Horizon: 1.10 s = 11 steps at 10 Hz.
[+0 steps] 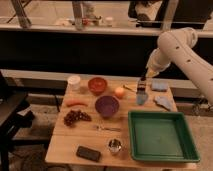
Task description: Place brush in plastic cup
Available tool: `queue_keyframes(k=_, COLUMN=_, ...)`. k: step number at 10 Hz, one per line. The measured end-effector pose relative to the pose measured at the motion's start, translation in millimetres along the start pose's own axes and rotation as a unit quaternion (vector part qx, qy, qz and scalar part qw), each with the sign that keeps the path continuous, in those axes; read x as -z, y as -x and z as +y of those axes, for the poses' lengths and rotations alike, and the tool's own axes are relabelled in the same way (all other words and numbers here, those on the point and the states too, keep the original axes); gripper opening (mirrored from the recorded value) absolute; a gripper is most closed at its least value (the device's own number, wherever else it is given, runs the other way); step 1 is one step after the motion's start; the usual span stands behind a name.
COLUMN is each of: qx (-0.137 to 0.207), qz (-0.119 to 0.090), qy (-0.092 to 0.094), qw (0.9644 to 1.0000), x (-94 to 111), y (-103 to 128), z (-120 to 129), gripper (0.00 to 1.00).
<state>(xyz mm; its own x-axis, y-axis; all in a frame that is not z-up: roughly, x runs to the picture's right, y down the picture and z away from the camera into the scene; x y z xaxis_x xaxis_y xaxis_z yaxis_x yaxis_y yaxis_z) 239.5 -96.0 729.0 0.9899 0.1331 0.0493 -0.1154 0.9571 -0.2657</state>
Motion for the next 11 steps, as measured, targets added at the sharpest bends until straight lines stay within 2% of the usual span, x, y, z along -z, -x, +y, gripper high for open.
queue_keyframes(k=11, qx=-0.008, qz=0.006, qy=0.012, qw=0.9999, x=-19, y=-11, z=10, gripper=0.0)
